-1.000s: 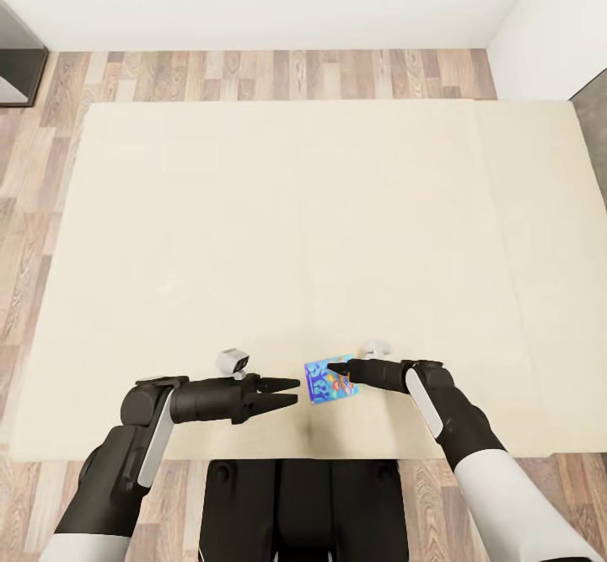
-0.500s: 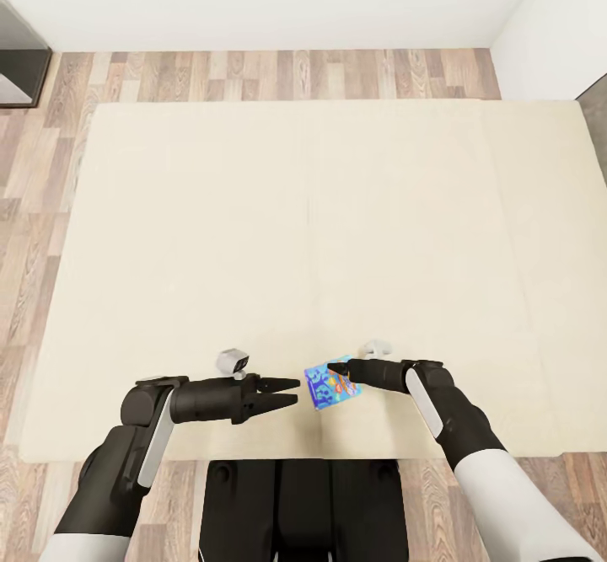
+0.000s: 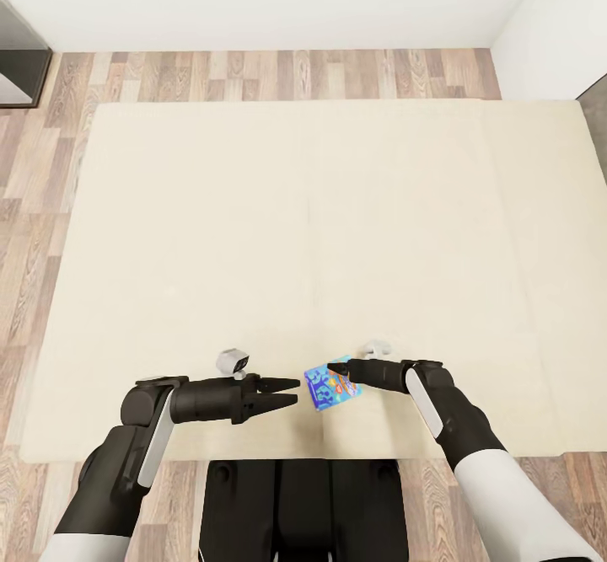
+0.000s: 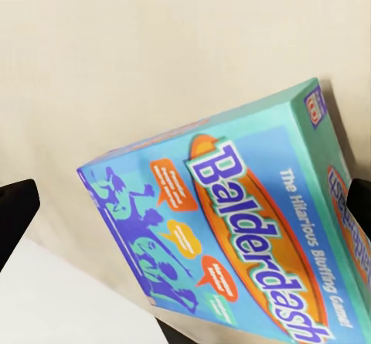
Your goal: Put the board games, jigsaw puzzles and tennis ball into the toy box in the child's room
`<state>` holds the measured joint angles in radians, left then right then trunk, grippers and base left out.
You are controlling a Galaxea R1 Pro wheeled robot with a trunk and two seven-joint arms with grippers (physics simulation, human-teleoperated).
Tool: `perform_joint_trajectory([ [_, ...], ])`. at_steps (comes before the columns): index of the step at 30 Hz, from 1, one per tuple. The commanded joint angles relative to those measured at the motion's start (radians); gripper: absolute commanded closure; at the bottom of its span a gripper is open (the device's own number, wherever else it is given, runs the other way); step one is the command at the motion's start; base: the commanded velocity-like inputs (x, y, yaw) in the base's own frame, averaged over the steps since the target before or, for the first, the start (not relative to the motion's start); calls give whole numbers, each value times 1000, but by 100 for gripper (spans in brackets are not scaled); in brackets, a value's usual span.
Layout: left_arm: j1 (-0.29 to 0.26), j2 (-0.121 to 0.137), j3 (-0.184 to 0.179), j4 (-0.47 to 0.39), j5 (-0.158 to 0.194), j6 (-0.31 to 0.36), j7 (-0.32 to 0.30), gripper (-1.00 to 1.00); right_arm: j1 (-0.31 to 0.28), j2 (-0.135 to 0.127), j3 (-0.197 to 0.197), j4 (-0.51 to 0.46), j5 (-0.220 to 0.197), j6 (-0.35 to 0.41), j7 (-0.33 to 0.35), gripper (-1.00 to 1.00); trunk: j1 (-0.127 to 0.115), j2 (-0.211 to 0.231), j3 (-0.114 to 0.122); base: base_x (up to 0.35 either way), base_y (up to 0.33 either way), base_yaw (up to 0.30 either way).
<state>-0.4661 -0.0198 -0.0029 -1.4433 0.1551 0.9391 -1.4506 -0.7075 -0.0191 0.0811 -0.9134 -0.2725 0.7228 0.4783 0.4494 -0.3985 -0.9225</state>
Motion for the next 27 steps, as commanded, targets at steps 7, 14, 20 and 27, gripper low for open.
perform_joint_trajectory([
  [7,0,0,0,0,1,10,-2,-100,-1,-1,2,-1,-2,4,-1,-100,1,-2,-1,0,51,0],
  [14,0,0,0,0,1,10,-2,-100,0,-1,2,-1,-2,4,-1,-100,1,-2,-1,0,75,0],
  [20,0,0,0,0,1,11,-2,-100,0,-1,2,-1,-2,4,-1,-100,1,-2,-1,0,24,0],
  [27,0,0,0,0,1,10,-2,-100,-1,-1,2,-1,-2,5,-2,-100,1,-2,-1,0,49,0],
])
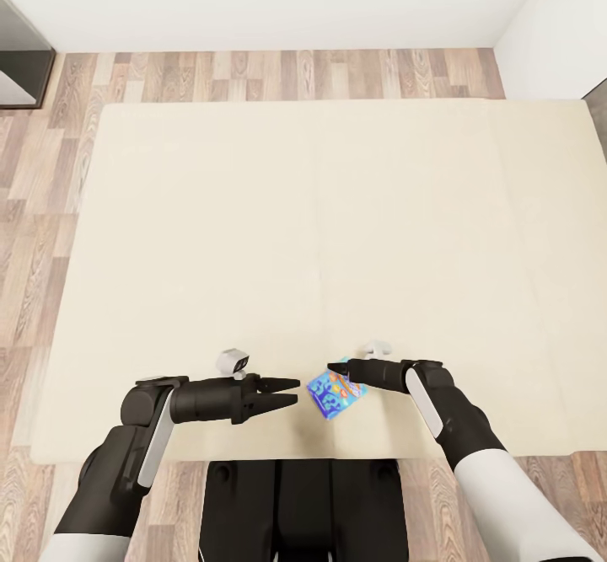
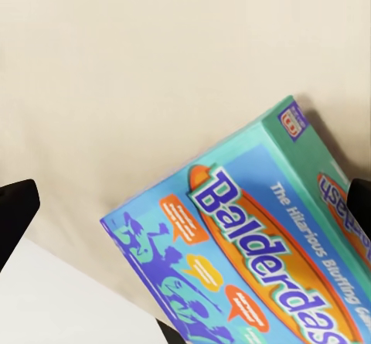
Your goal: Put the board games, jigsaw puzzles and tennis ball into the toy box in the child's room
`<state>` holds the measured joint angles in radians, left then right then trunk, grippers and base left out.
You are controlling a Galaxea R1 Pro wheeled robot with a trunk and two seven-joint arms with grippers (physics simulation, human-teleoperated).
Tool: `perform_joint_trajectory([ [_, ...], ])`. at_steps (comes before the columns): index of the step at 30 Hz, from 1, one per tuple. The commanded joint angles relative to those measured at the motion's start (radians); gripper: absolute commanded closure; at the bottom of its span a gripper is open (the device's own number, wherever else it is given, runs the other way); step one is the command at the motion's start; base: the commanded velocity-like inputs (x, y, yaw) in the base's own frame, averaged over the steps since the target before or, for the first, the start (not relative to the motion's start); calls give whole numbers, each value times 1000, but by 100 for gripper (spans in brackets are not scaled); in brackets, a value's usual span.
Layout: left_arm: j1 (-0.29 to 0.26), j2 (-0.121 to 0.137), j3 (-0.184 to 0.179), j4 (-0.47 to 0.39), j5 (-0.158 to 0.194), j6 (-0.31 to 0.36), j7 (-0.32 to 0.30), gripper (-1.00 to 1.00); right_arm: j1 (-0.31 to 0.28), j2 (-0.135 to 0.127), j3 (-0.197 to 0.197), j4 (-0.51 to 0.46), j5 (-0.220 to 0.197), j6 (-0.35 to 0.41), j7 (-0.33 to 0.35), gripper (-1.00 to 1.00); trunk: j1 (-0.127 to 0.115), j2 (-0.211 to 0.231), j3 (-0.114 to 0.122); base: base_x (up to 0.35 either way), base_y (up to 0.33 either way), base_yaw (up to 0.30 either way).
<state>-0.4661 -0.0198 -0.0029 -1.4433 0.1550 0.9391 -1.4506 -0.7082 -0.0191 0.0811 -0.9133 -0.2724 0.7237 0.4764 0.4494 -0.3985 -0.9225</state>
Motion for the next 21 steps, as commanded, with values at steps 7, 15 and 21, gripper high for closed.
perform_joint_trajectory([
  [7,0,0,0,0,1,10,-4,-100,1,-1,0,-1,-3,7,-1,-100,1,-1,-1,0,5,0],
  [15,0,0,10,0,2,10,-6,-100,1,-5,-1,-1,-4,22,0,-100,1,-1,-1,0,0,0],
  [21,0,0,13,0,3,10,-7,-100,-1,-12,-1,-1,-2,25,2,-100,1,-1,-1,0,0,0],
])
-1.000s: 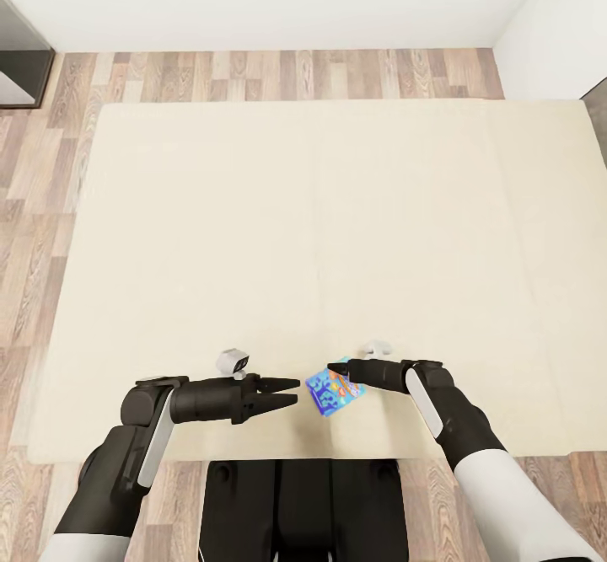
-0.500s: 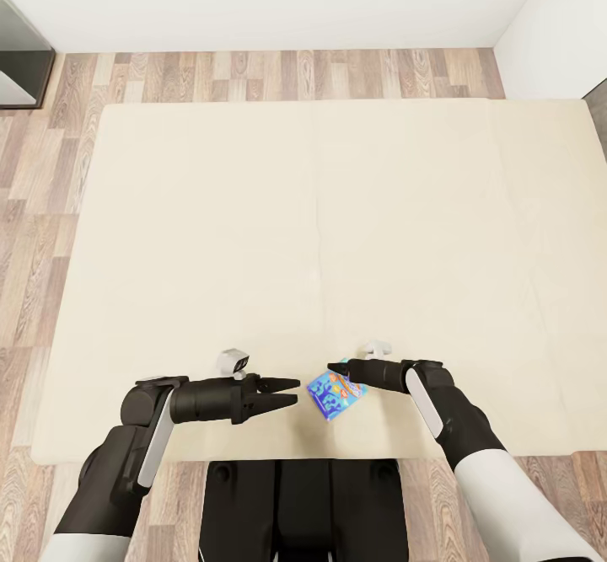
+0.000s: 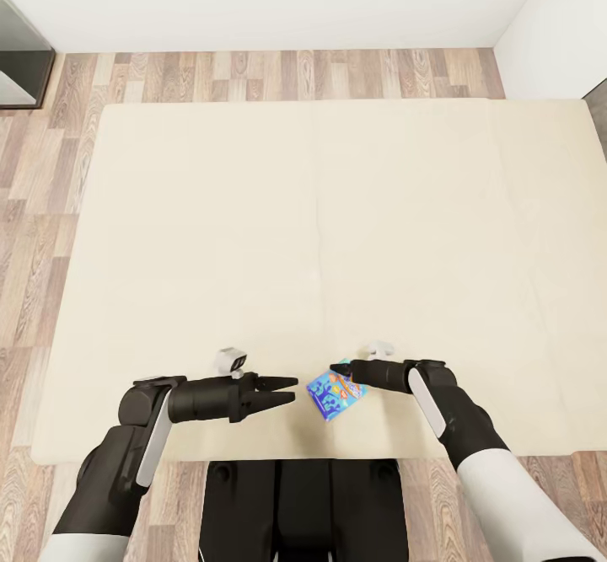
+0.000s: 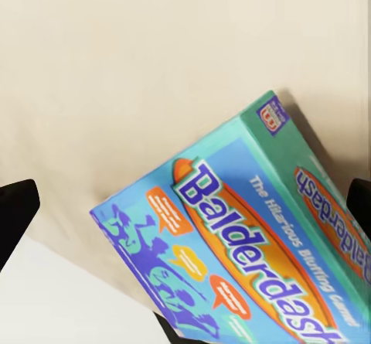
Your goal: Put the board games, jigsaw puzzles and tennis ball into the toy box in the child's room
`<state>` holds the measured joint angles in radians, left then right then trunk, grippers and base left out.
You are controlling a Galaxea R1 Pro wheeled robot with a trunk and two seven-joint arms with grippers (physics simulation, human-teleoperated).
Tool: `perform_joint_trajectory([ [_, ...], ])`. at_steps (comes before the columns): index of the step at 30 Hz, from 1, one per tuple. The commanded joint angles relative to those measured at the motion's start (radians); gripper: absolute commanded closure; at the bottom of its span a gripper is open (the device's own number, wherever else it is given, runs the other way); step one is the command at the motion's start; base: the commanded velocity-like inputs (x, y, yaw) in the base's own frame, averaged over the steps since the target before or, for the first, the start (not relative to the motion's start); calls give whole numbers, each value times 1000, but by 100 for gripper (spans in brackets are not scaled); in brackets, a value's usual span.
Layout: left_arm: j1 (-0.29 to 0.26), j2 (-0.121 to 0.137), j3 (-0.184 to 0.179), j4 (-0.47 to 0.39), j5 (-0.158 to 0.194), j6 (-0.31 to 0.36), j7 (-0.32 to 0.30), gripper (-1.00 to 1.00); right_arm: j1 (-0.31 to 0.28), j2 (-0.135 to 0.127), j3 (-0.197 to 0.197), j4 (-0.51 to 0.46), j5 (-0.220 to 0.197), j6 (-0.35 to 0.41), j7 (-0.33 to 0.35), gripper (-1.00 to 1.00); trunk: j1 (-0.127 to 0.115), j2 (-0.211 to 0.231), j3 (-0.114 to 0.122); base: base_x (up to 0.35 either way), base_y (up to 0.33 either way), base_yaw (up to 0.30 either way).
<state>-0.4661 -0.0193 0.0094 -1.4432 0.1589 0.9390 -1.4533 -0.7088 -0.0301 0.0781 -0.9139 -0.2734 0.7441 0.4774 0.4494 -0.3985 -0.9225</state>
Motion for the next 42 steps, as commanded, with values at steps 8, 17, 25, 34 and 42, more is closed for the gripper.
perform_joint_trajectory([
  [8,0,0,3,0,-1,11,-4,-100,-2,-1,2,0,-1,5,1,-100,1,-2,-1,0,0,0],
  [17,0,5,3,0,0,11,-4,-100,-3,2,2,1,-1,32,1,-100,1,-2,-1,0,0,0],
  [25,0,6,3,0,1,11,-4,-100,-3,7,2,29,0,61,-3,-100,1,-2,-1,0,0,0],
  [34,0,5,1,0,1,11,-4,-100,-4,-4,2,59,-2,65,0,-100,1,-2,-1,0,0,0],
  [42,0,6,1,0,1,11,-4,-100,-4,1,2,68,-2,76,-1,-100,1,-2,-1,0,0,0],
])
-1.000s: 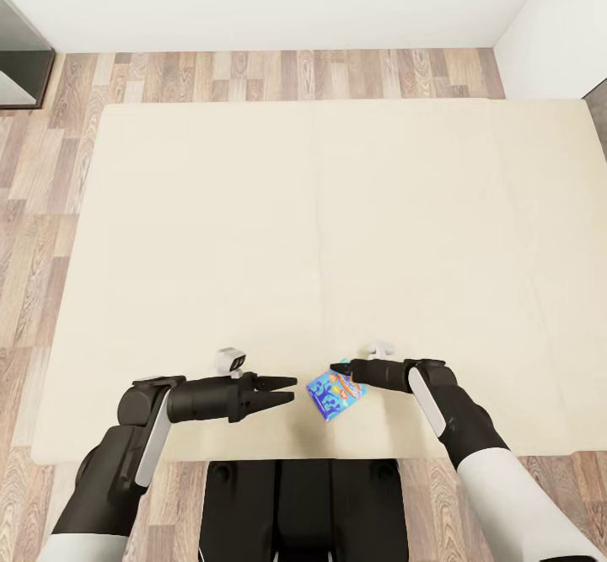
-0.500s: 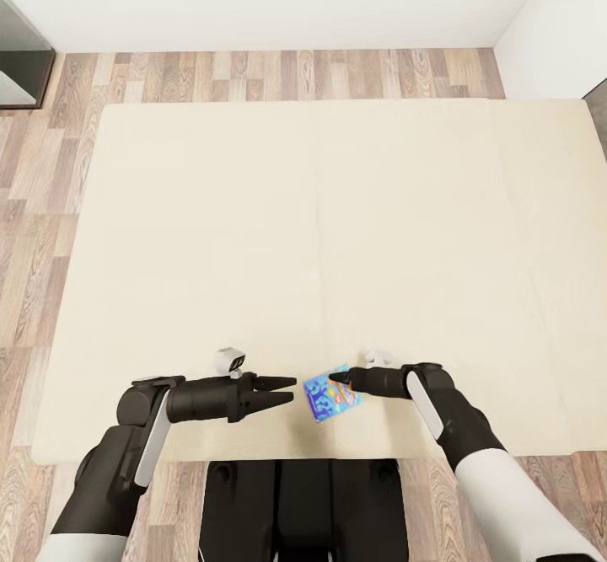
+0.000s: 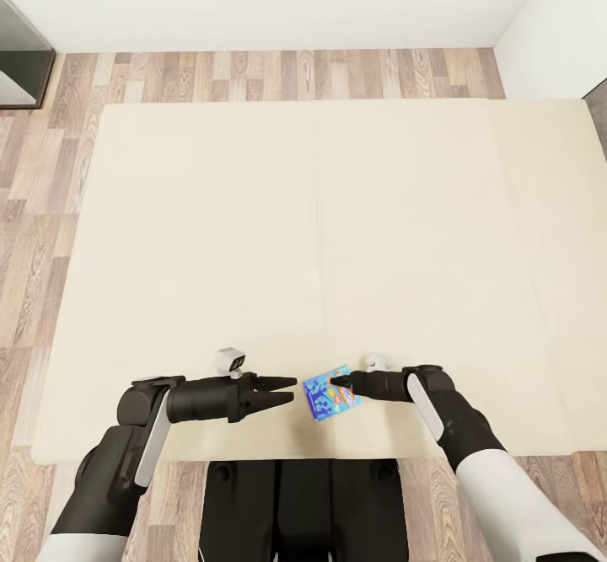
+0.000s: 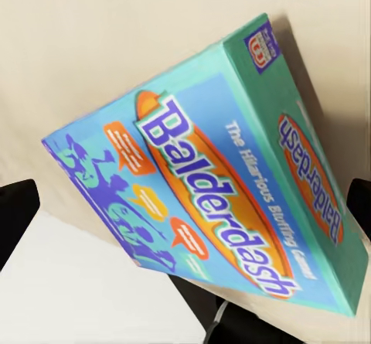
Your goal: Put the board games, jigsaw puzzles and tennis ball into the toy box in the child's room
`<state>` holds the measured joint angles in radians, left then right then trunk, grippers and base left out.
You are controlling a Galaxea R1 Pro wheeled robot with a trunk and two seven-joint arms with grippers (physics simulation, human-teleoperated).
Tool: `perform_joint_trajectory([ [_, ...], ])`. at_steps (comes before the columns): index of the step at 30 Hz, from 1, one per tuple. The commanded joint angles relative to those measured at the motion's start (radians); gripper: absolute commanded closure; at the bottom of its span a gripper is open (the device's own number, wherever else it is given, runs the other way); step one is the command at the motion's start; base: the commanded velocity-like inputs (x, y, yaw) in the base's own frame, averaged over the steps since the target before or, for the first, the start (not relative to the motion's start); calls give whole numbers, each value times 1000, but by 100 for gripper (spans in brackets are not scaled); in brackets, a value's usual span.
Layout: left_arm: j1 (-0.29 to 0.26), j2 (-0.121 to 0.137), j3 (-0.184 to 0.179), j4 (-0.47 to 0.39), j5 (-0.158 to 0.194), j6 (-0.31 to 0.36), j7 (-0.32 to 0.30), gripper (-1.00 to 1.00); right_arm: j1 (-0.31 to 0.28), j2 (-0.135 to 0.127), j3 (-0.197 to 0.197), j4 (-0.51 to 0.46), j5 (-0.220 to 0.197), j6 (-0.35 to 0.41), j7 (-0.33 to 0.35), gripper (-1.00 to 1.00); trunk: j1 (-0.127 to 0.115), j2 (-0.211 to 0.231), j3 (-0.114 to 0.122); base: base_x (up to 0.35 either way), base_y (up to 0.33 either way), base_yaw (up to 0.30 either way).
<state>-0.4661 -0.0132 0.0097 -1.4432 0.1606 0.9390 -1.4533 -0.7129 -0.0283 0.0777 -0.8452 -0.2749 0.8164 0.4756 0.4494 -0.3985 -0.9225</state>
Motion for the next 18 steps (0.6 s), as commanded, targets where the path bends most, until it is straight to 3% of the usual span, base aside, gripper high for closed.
perform_joint_trajectory([
  [1,0,-1,1,0,-1,11,-4,-100,0,0,2,2,-1,5,1,-100,1,-2,-1,0,0,0],
  [18,0,2,3,0,-1,11,-4,-100,0,8,4,52,-2,12,1,-100,1,-2,-1,0,0,0],
])
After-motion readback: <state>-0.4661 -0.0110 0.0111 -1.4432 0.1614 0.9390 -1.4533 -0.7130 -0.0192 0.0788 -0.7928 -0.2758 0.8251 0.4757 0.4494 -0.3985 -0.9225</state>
